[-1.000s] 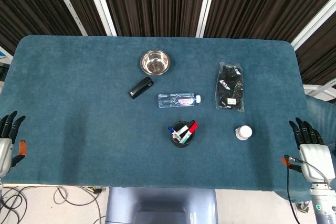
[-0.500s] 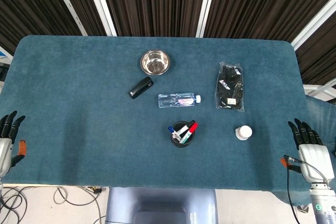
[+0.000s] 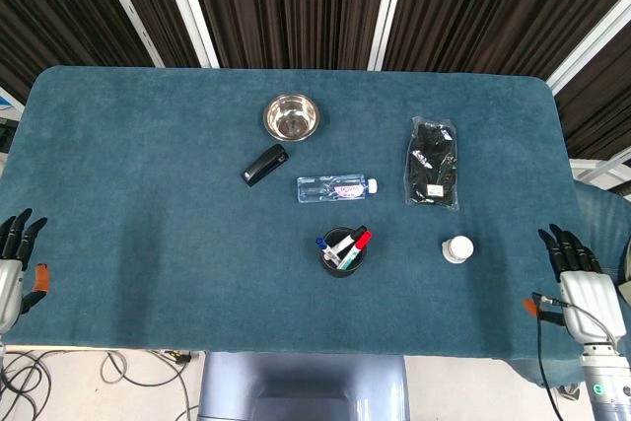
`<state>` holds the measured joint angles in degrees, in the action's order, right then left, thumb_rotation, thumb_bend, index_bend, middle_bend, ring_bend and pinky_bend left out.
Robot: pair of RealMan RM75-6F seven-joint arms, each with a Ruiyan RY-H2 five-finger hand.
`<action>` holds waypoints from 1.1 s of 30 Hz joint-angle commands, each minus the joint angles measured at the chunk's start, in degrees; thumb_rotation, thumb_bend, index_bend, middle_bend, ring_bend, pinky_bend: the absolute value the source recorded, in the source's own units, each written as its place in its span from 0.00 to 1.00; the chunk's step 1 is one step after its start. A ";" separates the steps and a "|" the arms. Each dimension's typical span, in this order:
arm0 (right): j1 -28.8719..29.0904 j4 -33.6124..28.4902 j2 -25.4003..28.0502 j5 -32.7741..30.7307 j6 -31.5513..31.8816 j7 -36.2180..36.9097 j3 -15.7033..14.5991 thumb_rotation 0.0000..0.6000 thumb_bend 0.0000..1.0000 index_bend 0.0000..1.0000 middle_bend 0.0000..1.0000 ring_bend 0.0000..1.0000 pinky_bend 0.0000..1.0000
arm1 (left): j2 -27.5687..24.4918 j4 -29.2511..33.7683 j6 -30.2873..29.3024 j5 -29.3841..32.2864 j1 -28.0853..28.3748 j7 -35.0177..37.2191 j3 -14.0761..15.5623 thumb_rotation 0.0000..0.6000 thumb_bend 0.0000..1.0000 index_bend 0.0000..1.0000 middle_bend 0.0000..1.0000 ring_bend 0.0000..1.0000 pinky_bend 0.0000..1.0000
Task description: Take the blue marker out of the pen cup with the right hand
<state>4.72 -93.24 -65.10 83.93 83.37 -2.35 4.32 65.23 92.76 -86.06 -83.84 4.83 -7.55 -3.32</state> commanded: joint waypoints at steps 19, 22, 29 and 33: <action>19.33 -7.83 9.43 1.39 -28.39 24.28 3.86 1.00 0.13 0.08 0.00 0.00 0.16 | 0.16 0.36 0.28 0.86 0.07 -0.51 -0.33 1.00 0.59 0.10 0.00 0.00 0.00; 23.22 -10.04 9.01 -0.47 -33.02 23.76 5.39 1.00 0.13 0.10 0.00 0.00 0.16 | 0.15 0.40 0.13 0.76 0.02 -0.55 -0.32 1.00 0.59 0.10 0.00 0.00 0.00; 31.35 -12.71 7.95 -6.65 -41.10 19.51 9.13 1.00 0.15 0.13 0.00 0.00 0.16 | 0.05 0.47 0.35 1.09 0.05 -0.44 -0.41 1.00 0.59 0.10 0.00 0.00 0.00; 34.93 -15.17 7.08 -11.00 -42.95 13.57 10.37 1.00 0.15 0.14 0.00 0.00 0.16 | 0.09 0.44 0.60 1.08 0.15 -0.61 -0.32 1.00 0.59 0.10 0.00 0.00 0.00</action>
<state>37.49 -106.73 -57.32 75.23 41.87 14.38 13.56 65.32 93.21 -85.47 -82.76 4.98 -8.15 -3.64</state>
